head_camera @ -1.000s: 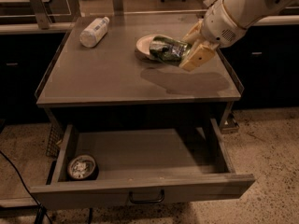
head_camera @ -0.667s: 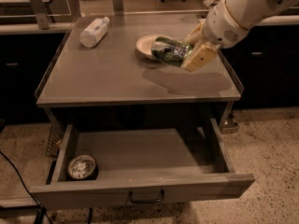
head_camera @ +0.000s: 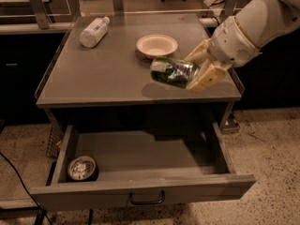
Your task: Place green can into top drawer
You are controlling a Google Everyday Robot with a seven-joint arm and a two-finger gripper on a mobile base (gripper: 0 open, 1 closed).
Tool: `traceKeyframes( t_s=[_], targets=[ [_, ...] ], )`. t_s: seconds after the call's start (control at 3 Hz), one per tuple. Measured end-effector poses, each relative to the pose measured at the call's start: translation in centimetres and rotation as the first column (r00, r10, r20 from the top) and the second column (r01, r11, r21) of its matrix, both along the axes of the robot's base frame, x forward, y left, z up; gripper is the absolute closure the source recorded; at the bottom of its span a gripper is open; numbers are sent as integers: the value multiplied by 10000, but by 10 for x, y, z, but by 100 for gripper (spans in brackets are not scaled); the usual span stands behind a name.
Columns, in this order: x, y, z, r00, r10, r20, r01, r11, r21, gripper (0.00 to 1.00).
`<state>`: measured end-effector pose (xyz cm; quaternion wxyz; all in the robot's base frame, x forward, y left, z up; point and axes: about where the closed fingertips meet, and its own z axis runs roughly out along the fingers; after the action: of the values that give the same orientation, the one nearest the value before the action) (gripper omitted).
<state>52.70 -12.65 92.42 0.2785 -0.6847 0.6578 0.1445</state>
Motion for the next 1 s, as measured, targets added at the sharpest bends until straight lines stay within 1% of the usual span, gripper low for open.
traceKeyframes(
  t_s=[0.33,0.67,1.0],
  targets=[
    [-51,-8,-9,9972,625,-400,-613,9976,313,100],
    [-108,-8,-26,9858,1392,-940,-1338,9891,614,100],
    [-133,-5,-66,9771,1884,-992,-1831,9812,607,100]
  ],
)
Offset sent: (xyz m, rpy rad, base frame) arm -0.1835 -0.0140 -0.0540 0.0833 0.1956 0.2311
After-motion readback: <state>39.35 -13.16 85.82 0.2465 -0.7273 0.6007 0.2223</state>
